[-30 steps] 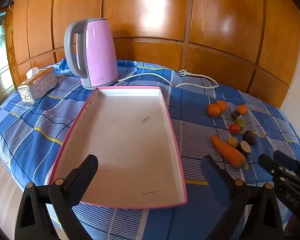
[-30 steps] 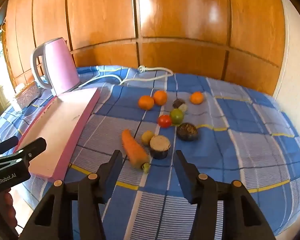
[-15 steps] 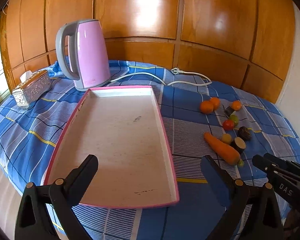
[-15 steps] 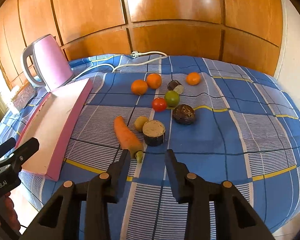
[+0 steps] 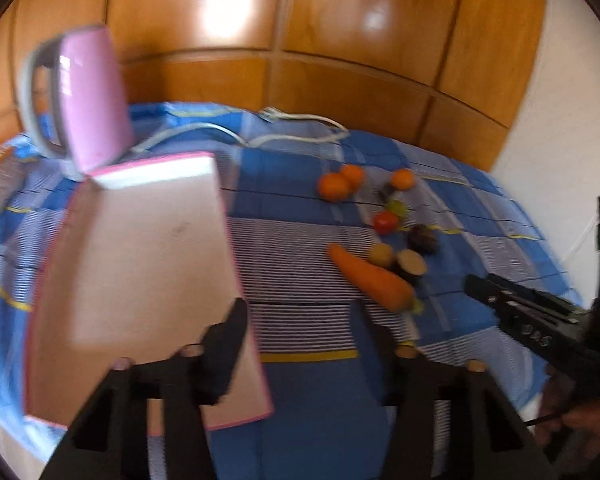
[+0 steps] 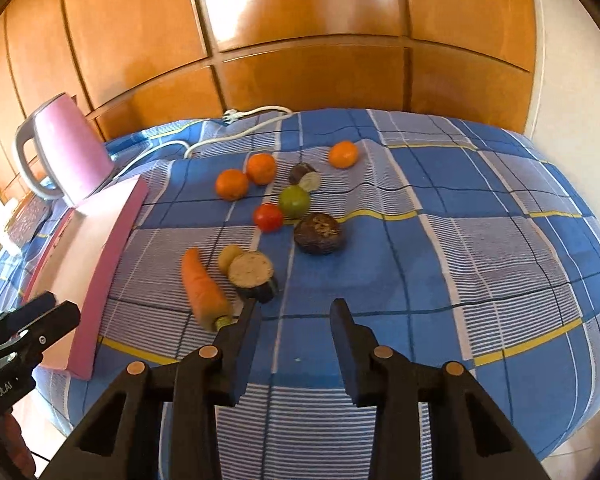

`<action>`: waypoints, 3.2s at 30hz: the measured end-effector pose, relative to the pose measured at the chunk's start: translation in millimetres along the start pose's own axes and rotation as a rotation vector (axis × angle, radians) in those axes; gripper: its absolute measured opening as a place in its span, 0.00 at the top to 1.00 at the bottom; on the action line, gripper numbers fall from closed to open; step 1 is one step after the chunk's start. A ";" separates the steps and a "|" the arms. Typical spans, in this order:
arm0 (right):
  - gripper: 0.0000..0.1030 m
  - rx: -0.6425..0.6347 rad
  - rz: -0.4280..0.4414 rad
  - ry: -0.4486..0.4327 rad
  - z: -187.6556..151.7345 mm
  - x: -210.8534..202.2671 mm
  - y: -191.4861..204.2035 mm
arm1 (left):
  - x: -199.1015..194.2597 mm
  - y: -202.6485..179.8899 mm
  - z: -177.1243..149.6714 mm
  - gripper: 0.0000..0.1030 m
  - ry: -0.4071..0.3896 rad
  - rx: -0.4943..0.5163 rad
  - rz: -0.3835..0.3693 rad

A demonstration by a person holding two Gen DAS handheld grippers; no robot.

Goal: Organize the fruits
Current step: 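Move the left tool toward the carrot while the right tool approaches the brown cut slice, then grasp the carrot with the left tool while the right tool grasps the brown cut slice, then carry the carrot and slice into the white tray and open both tools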

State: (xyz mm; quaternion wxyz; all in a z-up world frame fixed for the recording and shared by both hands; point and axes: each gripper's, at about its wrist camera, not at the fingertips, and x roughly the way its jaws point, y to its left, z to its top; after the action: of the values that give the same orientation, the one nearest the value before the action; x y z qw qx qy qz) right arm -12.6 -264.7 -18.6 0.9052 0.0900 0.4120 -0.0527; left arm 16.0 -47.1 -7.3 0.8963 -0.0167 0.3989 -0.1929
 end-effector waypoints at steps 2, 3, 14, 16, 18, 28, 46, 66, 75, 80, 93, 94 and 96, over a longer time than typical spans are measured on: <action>0.65 0.008 -0.002 0.003 0.0 1.0 -3.5 | 8.8 -6.6 4.2 0.64 0.028 -0.003 -0.050; 0.65 0.010 0.000 0.003 -0.3 2.0 -4.6 | 12.9 -10.7 6.0 0.68 0.039 -0.003 -0.070; 0.64 0.004 0.028 0.010 -4.1 8.7 -6.3 | 68.2 -45.4 29.2 0.71 0.186 -0.122 -0.167; 0.64 0.004 0.034 0.012 -4.0 9.7 -7.2 | 78.3 -49.5 32.8 0.71 0.203 -0.127 -0.154; 0.64 0.003 0.036 0.011 -3.5 9.8 -7.4 | 89.9 -50.9 33.6 0.63 0.238 -0.151 -0.129; 0.64 -0.004 0.066 0.027 -3.2 18.2 -15.6 | 103.4 -46.7 28.0 0.69 0.231 -0.176 -0.142; 0.65 -0.236 0.145 0.048 11.8 56.2 24.8 | 97.8 -30.7 25.9 0.64 0.255 -0.193 -0.185; 0.65 -0.158 0.095 0.012 -5.0 55.5 0.1 | 118.1 -46.5 29.2 0.57 0.306 -0.243 -0.146; 0.66 -0.164 0.049 0.010 -9.4 46.5 -4.7 | 115.4 -54.2 24.6 0.65 0.267 -0.202 -0.112; 0.66 -0.151 0.047 0.013 -11.6 41.1 -8.4 | 102.7 -43.3 18.4 0.68 0.243 -0.210 -0.162; 0.66 -0.074 0.201 0.040 -9.9 27.5 9.8 | 59.5 -30.4 -1.9 0.71 0.168 -0.106 -0.138; 0.66 -0.076 0.206 0.038 -9.2 26.1 11.9 | 55.8 -29.1 -0.9 0.71 0.157 -0.104 -0.140; 0.66 -0.092 0.210 0.031 -7.4 23.8 18.1 | 49.3 -26.9 0.4 0.71 0.136 -0.093 -0.136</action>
State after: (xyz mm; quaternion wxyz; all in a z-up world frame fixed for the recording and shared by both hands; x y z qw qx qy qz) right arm 0.7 -246.0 -39.1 0.9024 0.0919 0.4163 0.0627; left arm 37.3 -89.7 -37.0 0.8502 -0.0722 0.4654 -0.2354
